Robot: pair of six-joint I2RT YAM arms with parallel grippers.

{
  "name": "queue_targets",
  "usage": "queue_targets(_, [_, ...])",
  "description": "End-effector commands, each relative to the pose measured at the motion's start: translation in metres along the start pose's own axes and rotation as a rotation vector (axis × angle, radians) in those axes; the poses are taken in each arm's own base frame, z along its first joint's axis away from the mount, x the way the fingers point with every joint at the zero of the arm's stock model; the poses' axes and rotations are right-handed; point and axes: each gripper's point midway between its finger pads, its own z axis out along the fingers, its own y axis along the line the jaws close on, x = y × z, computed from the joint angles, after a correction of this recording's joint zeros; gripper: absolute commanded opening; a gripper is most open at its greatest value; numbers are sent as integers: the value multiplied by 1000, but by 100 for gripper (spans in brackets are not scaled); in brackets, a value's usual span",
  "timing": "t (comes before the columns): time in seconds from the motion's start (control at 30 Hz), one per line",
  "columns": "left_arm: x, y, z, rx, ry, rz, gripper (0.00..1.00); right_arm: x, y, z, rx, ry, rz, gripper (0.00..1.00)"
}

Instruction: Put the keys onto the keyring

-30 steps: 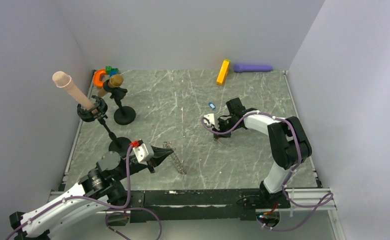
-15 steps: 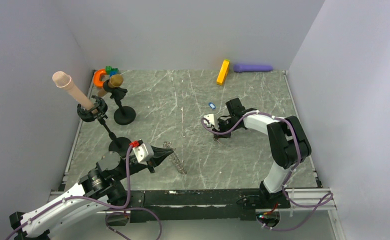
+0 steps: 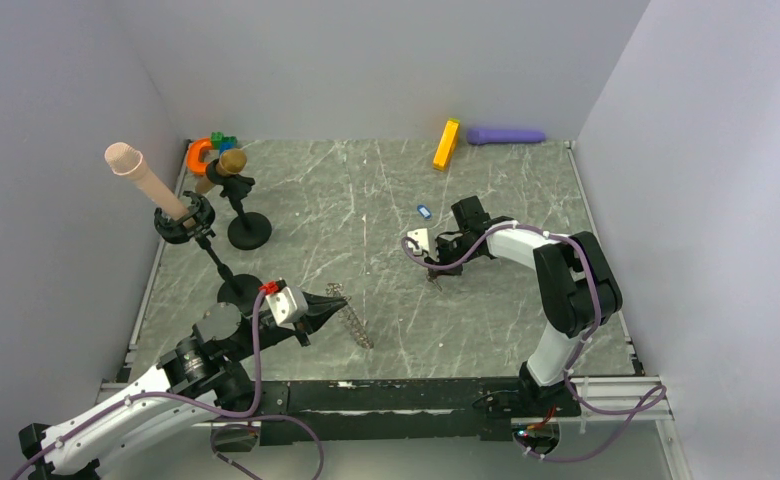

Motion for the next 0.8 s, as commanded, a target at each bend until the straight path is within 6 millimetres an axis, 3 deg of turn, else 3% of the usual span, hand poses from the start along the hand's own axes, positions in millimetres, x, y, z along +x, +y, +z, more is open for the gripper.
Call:
queue_targets(0.0, [-37, 4, 0, -18, -107, 13, 0, -6, -6, 0, 2, -14, -36, 14])
queue_targets(0.13, [-36, 4, 0, -19, -105, 11, 0, -7, -5, 1, -4, -20, -37, 11])
queue_targets(0.3, [-36, 5, 0, -21, -103, 9, 0, -8, -1, 1, -23, -29, -39, 0])
queue_targets(0.53, [-37, 4, -1, -19, -105, 9, 0, -18, 0, -6, -37, -51, -35, 0])
queue_targets(0.63, [-40, 4, -1, -17, -110, 10, 0, -31, -1, -18, -26, -86, -39, 0])
queue_targets(0.77, [-43, 4, -1, -13, -114, 12, 0, -70, -6, -46, -11, -170, -63, 0])
